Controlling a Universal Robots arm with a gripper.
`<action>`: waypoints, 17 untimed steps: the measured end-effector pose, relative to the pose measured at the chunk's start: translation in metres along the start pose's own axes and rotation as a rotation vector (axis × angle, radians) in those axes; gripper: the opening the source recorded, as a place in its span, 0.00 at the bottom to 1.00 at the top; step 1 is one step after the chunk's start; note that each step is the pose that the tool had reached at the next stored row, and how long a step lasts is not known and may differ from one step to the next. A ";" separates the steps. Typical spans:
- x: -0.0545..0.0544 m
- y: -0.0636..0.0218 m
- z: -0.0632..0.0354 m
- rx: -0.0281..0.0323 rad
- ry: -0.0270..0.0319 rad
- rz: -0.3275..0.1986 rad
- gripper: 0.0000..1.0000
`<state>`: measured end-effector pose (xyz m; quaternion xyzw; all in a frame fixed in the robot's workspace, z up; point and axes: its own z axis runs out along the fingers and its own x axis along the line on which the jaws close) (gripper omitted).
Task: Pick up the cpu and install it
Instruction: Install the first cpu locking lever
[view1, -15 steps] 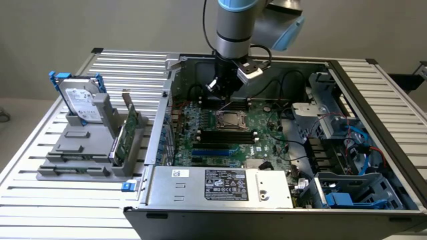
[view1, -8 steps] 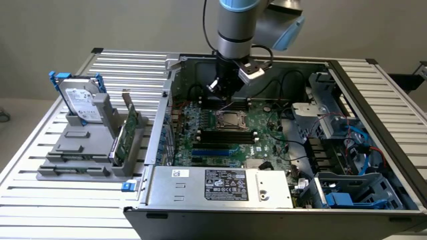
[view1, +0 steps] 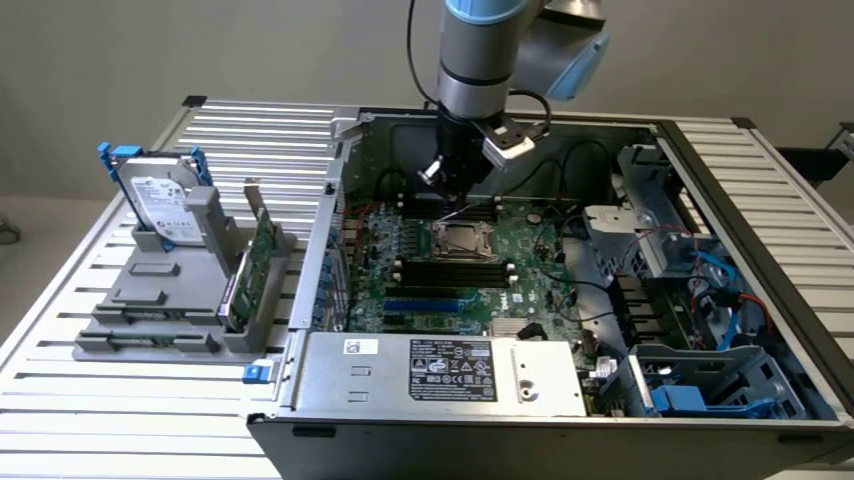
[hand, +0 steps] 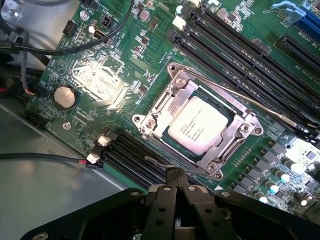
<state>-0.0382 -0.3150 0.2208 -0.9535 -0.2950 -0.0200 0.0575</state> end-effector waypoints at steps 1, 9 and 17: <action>0.000 0.0005 0.0000 0.0001 -0.0003 -0.002 0.11; 0.004 0.0046 0.0001 0.0015 -0.0022 -0.021 0.11; 0.004 0.0071 0.0046 0.0030 -0.0042 -0.043 0.11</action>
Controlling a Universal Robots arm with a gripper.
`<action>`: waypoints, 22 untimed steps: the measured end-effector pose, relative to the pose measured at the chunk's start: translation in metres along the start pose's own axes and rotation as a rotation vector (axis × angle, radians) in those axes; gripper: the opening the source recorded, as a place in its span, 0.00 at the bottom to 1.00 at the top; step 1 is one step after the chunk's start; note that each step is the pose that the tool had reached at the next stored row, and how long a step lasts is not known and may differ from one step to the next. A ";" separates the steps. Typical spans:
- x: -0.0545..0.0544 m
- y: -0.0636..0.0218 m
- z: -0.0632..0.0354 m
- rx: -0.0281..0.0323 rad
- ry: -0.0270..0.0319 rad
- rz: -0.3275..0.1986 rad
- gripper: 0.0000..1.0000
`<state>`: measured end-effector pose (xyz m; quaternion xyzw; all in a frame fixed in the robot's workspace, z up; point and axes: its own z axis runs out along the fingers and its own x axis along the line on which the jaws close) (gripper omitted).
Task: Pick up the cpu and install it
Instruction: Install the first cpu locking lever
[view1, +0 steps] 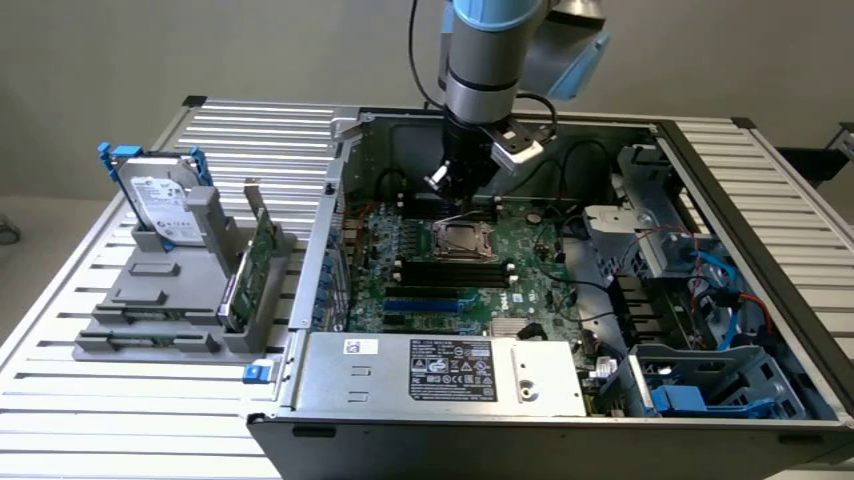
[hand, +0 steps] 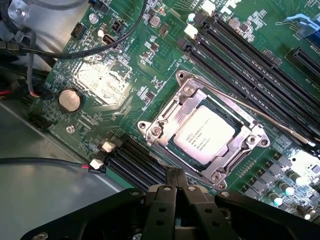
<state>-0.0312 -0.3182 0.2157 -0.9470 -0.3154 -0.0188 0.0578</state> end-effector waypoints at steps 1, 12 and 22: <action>0.000 0.0002 0.0010 0.0002 -0.0003 -0.003 0.11; 0.005 0.0047 0.0058 0.0019 -0.0028 -0.028 0.11; 0.007 0.0069 0.0079 0.0026 -0.0038 -0.037 0.11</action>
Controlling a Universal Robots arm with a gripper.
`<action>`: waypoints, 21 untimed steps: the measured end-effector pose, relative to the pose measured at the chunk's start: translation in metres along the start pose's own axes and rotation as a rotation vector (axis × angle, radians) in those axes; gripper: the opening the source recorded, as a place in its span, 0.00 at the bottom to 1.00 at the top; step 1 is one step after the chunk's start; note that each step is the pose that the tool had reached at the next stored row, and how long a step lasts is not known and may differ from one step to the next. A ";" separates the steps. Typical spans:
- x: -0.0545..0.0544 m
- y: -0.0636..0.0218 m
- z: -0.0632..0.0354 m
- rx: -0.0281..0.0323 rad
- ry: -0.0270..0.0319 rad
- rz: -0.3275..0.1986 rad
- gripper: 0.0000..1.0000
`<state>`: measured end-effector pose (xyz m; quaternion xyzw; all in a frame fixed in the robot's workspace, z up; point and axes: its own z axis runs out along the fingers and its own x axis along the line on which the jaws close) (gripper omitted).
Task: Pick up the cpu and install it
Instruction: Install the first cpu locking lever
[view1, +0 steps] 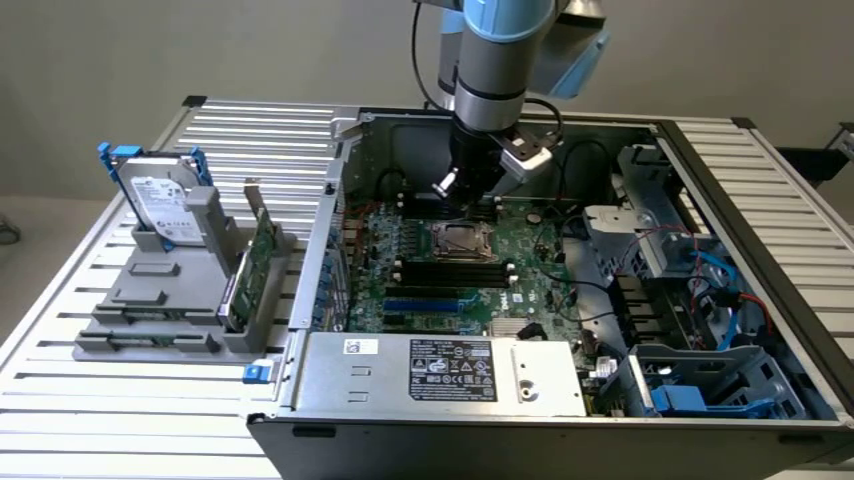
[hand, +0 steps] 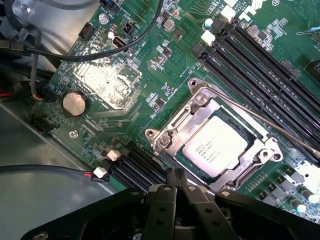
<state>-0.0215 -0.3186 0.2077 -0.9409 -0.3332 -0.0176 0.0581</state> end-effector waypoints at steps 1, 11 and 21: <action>0.000 -0.0002 0.0000 0.0000 -0.0001 0.000 0.11; -0.005 -0.0053 -0.0052 0.0055 -0.0066 0.000 0.11; -0.011 -0.0115 -0.0080 0.0065 -0.0077 -0.006 0.11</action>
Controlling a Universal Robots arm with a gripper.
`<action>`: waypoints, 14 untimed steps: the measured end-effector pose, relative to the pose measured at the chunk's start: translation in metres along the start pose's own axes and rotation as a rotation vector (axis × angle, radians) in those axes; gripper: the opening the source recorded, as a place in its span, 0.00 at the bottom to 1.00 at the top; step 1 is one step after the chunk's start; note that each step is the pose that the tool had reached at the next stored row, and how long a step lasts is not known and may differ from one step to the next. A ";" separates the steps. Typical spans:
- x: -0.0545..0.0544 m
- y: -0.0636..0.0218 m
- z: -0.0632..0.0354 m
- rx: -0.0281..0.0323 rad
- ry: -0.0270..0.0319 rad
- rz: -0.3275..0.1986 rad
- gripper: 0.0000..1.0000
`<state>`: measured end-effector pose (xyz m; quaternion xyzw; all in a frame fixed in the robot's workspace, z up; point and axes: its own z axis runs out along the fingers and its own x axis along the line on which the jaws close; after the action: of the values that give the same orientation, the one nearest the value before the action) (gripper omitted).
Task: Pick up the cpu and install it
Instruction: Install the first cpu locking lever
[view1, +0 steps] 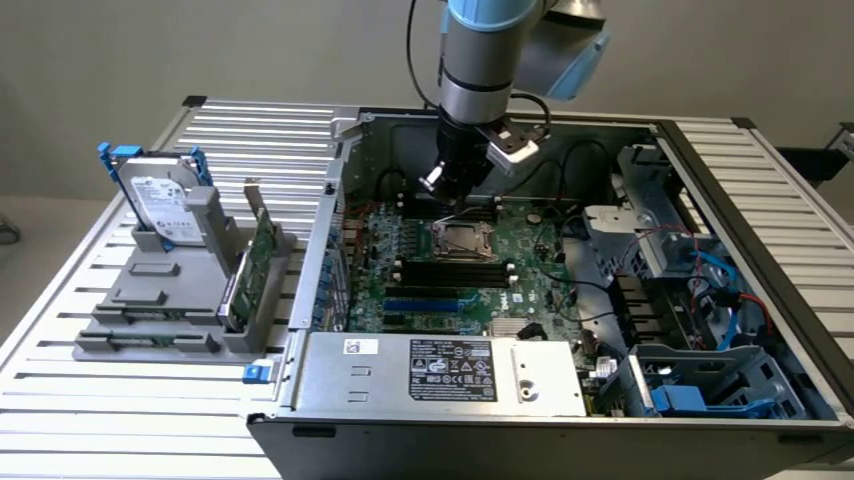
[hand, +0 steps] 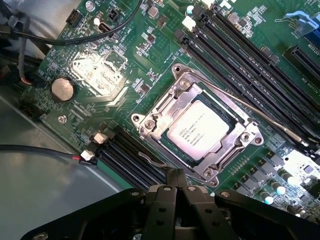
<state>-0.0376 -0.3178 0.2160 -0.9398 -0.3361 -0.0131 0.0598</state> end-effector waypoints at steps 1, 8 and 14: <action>0.000 -0.0002 0.0000 0.0001 -0.0003 -0.002 0.11; 0.002 -0.0030 0.0005 0.0012 -0.0020 -0.019 0.11; 0.003 -0.0027 0.0005 0.0027 -0.0040 -0.039 0.11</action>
<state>-0.0370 -0.3138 0.2159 -0.9330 -0.3547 -0.0120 0.0601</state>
